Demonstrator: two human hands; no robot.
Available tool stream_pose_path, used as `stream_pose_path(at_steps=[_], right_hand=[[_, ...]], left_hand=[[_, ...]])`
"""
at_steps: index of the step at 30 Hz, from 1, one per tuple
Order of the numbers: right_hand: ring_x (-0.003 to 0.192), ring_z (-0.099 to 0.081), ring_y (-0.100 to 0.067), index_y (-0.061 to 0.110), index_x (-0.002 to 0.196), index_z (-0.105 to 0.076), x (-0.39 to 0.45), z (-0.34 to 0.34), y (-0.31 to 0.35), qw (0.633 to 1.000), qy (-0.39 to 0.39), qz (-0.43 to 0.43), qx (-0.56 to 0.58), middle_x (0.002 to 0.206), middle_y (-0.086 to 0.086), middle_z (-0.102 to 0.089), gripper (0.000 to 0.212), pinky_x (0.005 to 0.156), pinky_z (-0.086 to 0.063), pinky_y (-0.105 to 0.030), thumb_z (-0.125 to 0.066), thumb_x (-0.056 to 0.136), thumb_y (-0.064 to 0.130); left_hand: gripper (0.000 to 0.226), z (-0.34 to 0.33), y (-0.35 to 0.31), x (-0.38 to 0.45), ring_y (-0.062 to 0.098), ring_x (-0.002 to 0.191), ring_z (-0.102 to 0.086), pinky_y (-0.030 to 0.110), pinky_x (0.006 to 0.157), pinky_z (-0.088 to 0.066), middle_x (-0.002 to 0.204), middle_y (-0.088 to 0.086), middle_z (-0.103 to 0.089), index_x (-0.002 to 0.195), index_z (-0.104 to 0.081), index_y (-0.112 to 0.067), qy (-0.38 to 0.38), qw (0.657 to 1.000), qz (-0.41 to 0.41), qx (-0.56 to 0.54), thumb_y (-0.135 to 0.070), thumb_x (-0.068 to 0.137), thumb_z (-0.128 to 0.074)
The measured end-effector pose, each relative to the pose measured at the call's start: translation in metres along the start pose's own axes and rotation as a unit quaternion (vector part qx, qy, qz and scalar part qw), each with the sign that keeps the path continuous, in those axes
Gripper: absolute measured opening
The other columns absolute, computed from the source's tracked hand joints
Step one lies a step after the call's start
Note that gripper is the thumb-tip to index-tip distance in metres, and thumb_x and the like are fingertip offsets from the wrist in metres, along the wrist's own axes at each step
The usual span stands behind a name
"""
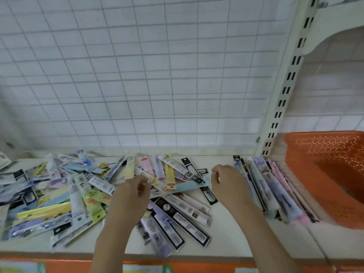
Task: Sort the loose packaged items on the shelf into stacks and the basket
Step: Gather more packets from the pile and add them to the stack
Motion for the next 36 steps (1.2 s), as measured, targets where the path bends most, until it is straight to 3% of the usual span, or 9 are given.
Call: stream_pose_path(at_steps=[6,10,14,17,22,26,31,36], right_hand=[[0.089,-0.058,-0.021,0.016,0.101,-0.064,0.013,-0.027,0.045,0.998,0.046,-0.029,-0.009,0.099,-0.003,-0.066,0.023,0.064,-0.04,-0.027,-0.041,0.095,0.018],[0.075,-0.052,-0.024,0.013,0.101,-0.063,0.027,-0.044,0.073,0.996,0.066,-0.041,-0.032,0.097,-0.007,-0.066,0.025,0.063,-0.039,-0.026,-0.042,0.095,0.025],[0.085,-0.055,-0.027,0.013,0.108,-0.056,0.038,-0.065,0.09,0.991,0.083,-0.068,-0.083,0.103,-0.009,-0.061,0.025,0.067,-0.039,-0.028,-0.038,0.097,0.025],[0.081,-0.049,-0.024,0.011,0.111,-0.055,0.041,-0.076,0.095,0.985,0.101,-0.083,-0.109,0.093,-0.007,-0.054,0.024,0.067,-0.036,-0.028,-0.039,0.096,0.021],[0.078,-0.05,-0.023,0.013,0.095,-0.056,0.044,-0.076,0.096,0.981,0.095,-0.086,-0.146,0.095,-0.006,-0.06,0.015,0.056,-0.033,-0.025,-0.042,0.094,0.016],[0.077,-0.05,-0.022,0.015,0.101,-0.055,0.041,-0.062,0.091,0.989,0.053,-0.087,-0.109,0.093,-0.004,-0.061,0.018,0.064,-0.038,-0.027,-0.039,0.096,0.022],[0.075,-0.058,-0.023,0.016,0.093,-0.057,0.04,-0.041,0.072,0.995,-0.005,-0.095,-0.04,0.086,-0.004,-0.063,0.018,0.059,-0.044,-0.027,-0.04,0.094,0.02],[0.07,-0.059,-0.019,0.02,0.076,-0.051,0.034,-0.028,0.051,0.994,-0.001,-0.098,0.041,0.071,0.002,-0.061,0.026,0.058,-0.044,-0.027,-0.054,0.09,0.043]], left_hand=[[0.024,0.033,0.05,0.018,0.022,0.075,-0.062,0.025,0.065,-0.044,0.094,0.005,-0.069,0.112,-0.064,-0.014,0.008,1.0,0.014,-0.001,-0.023,0.094,-0.05],[0.024,0.052,0.082,0.031,0.009,0.059,-0.056,0.02,0.053,-0.042,0.078,-0.003,-0.062,0.113,-0.062,-0.016,0.019,1.0,0.016,0.006,-0.026,0.095,-0.048],[0.021,0.066,0.108,0.036,0.012,0.059,-0.059,0.025,0.054,-0.046,0.069,-0.012,-0.056,0.109,-0.062,-0.018,0.038,0.999,0.014,0.011,-0.027,0.095,-0.048],[0.022,0.072,0.127,0.041,0.004,0.06,-0.056,0.023,0.055,-0.043,0.067,-0.013,-0.056,0.109,-0.063,-0.017,0.041,0.999,0.015,0.008,-0.027,0.095,-0.049],[0.021,0.066,0.132,0.048,0.004,0.06,-0.056,0.017,0.053,-0.041,0.07,-0.009,-0.058,0.108,-0.064,-0.017,0.048,0.999,0.008,0.002,-0.026,0.094,-0.05],[0.022,0.053,0.115,0.055,0.013,0.065,-0.056,0.024,0.058,-0.04,0.078,-0.003,-0.061,0.109,-0.063,-0.018,0.052,0.999,-0.007,0.003,-0.026,0.094,-0.049],[0.022,0.03,0.085,0.078,0.016,0.079,-0.055,0.024,0.066,-0.038,0.094,0.001,-0.065,0.1,-0.064,-0.014,0.047,0.996,-0.047,0.053,-0.027,0.095,-0.047],[0.027,0.0,0.077,0.115,0.024,0.083,-0.057,0.029,0.066,-0.043,0.093,0.007,-0.061,0.098,-0.06,-0.009,0.086,0.986,0.015,0.139,-0.03,0.094,-0.044]])
Point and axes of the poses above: each hand's wrist, its own x-axis towards the middle knuckle, its own z-axis out of the back of the hand, y = z × x, the point moved 6 cm from there along x, towards the middle knuckle
